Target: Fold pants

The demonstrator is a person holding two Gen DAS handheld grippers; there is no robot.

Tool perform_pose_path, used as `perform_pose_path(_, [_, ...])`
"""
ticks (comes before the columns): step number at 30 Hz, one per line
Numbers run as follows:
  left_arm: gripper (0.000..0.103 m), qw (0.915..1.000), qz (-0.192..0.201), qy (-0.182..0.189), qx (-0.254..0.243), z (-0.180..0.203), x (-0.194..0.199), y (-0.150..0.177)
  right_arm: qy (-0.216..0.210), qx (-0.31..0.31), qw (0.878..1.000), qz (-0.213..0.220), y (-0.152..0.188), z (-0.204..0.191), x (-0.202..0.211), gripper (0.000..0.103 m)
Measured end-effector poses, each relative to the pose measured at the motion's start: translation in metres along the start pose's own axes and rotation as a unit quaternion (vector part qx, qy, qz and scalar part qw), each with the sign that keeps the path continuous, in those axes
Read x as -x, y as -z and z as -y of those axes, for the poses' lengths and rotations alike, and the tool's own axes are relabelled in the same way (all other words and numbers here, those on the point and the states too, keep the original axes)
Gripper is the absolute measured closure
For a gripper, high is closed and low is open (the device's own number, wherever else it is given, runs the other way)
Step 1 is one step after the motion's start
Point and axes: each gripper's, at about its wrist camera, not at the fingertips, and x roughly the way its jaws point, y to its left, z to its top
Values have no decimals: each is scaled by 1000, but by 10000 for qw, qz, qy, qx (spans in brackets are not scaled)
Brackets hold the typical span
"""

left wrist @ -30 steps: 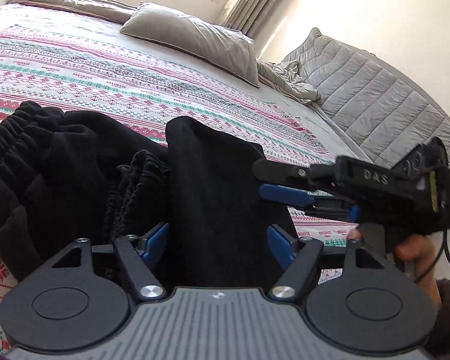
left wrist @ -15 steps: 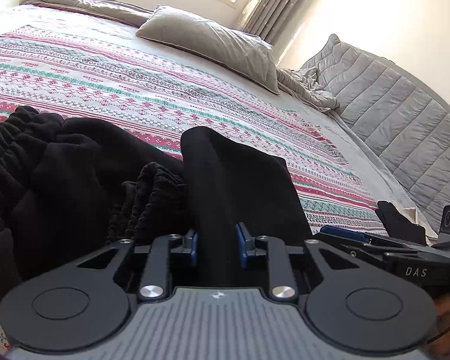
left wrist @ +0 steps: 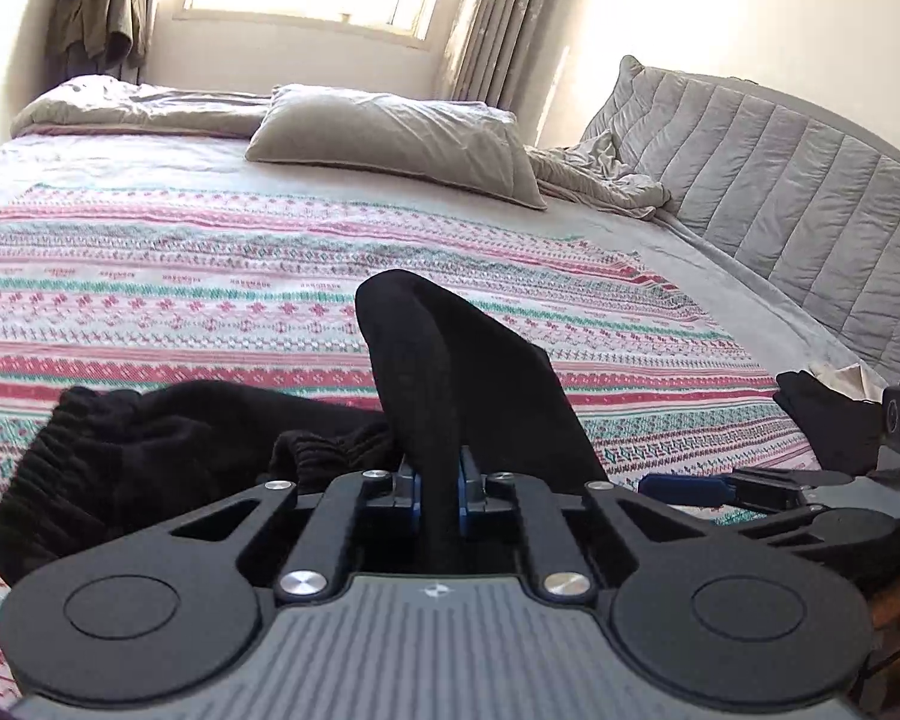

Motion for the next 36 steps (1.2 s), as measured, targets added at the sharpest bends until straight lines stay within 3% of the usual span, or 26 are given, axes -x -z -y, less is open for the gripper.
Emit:
perform_pose_path(6, [77, 9986, 339, -385, -154, -32, 33, -18, -26, 83, 9999, -85, 1, -5, -10, 24])
perform_pose_path(14, [77, 9983, 94, -509, 261, -80, 38, -3, -113, 140, 9996, -203, 1, -8, -21, 24])
perform_pose_path(18, [77, 9980, 190, -451, 400, -95, 43, -9, -142, 181, 9994, -249, 2, -10, -24, 24])
perform_pose_path(23, [74, 9980, -45, -337, 542, -113, 30, -14, -159, 166, 9993, -304, 3, -9, -28, 23])
perform_pose_path(26, [52, 9943, -109, -894, 568, -119, 25, -6, -181, 132, 9992, -326, 3, -9, -29, 23])
perform_pose_path(27, [39, 9937, -78, -971, 549, -121, 28, -5, -184, 140, 9992, -331, 2, -10, -29, 22])
perform_pose_path(30, [8, 9958, -25, -764, 512, -121, 34, -3, -264, 172, 9988, -372, 2, -10, -30, 21])
perform_pose_path(36, [0, 9951, -435, -311, 834, -136, 20, 1, -622, -121, 9959, -639, 4, -7, -42, 15])
